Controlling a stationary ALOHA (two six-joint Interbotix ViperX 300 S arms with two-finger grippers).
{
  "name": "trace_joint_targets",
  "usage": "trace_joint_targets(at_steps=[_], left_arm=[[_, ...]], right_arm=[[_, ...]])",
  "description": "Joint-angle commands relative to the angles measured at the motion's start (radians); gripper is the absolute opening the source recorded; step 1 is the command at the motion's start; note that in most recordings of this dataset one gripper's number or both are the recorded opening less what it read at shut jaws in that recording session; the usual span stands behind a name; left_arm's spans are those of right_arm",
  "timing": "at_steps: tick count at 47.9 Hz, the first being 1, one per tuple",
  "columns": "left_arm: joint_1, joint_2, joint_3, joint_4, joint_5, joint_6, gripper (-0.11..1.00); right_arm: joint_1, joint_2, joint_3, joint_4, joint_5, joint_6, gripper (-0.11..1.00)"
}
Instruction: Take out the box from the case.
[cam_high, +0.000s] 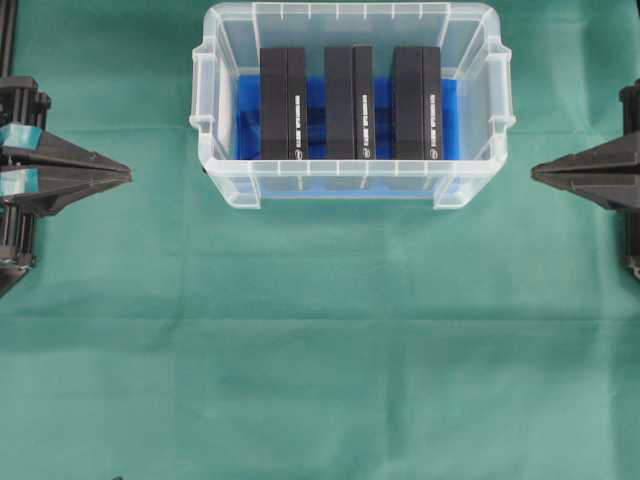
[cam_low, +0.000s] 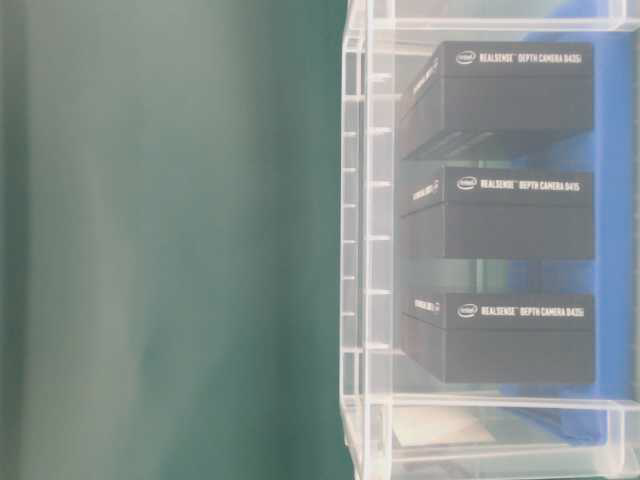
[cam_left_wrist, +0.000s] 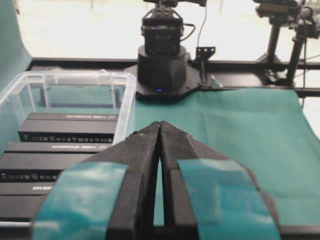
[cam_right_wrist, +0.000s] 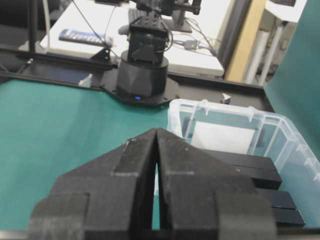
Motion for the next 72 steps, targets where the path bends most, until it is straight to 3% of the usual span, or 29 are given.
trace_joint_targets(at_steps=[1, 19, 26, 48, 56, 62, 72], left_arm=[[-0.009, -0.008, -0.040, 0.018, 0.021, -0.003, 0.01], [-0.009, -0.012, -0.067, 0.018, 0.061, -0.018, 0.01], [-0.009, -0.017, -0.121, 0.018, 0.083, -0.028, 0.01], [-0.009, 0.002, -0.417, 0.021, 0.407, -0.026, 0.01], [-0.008, 0.015, -0.433, 0.021, 0.453, -0.031, 0.01], [-0.008, 0.017, -0.437, 0.021, 0.499, -0.055, 0.01], [-0.006, 0.032, -0.445, 0.021, 0.756, -0.175, 0.01]], right_arm=[[0.005, 0.006, -0.015, 0.005, -0.005, 0.009, 0.00], [0.005, 0.006, -0.058, 0.006, 0.106, 0.017, 0.00], [0.005, 0.006, -0.121, 0.005, 0.135, 0.025, 0.00], [0.005, 0.011, -0.394, 0.005, 0.408, 0.026, 0.00], [0.003, 0.011, -0.399, 0.003, 0.436, 0.026, 0.00], [0.003, 0.017, -0.403, 0.003, 0.526, 0.026, 0.00], [-0.002, 0.035, -0.425, 0.002, 0.773, 0.048, 0.00]])
